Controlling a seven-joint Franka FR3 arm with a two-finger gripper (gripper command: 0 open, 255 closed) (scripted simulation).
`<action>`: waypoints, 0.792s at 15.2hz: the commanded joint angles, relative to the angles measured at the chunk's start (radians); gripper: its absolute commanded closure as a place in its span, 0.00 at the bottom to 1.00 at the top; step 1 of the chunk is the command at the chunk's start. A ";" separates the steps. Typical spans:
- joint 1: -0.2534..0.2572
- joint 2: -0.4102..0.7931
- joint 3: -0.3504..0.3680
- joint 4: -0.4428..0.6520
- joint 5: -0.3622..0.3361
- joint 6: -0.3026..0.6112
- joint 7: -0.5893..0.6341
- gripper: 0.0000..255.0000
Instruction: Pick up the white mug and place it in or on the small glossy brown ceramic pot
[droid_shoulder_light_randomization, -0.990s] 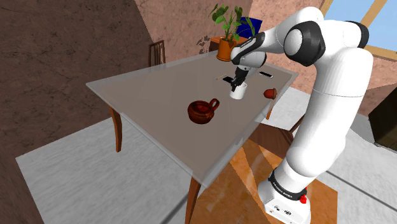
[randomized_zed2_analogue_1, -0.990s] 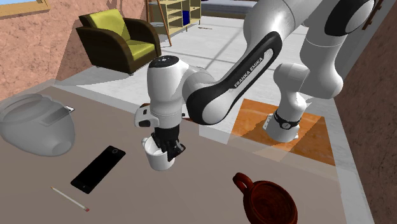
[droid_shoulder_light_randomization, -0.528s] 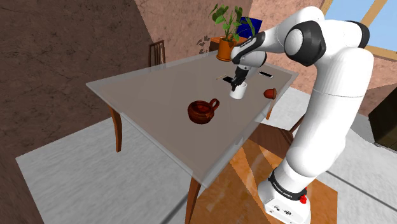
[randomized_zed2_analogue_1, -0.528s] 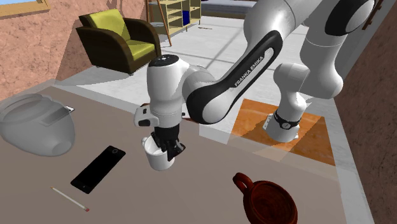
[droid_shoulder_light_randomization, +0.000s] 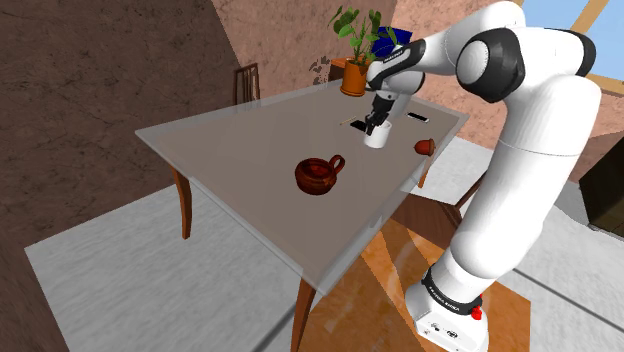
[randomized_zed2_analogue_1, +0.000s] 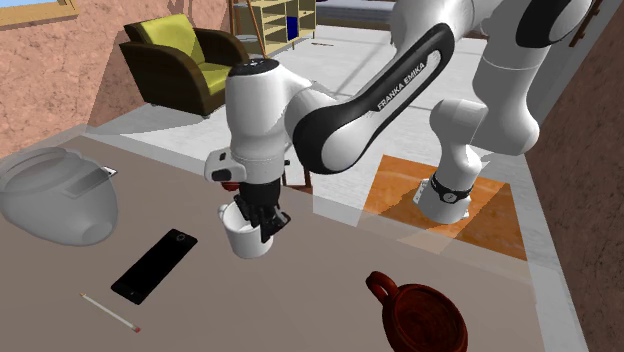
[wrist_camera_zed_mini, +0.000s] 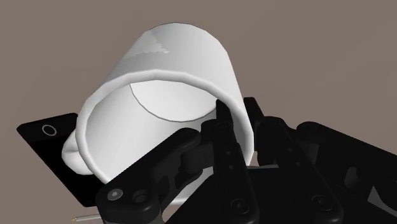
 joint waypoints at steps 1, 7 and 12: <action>0.001 -0.011 -0.003 0.013 -0.009 -0.023 0.006 1.00; 0.006 -0.043 -0.009 0.057 -0.033 -0.094 0.024 1.00; 0.009 -0.065 -0.013 0.100 -0.049 -0.155 0.037 1.00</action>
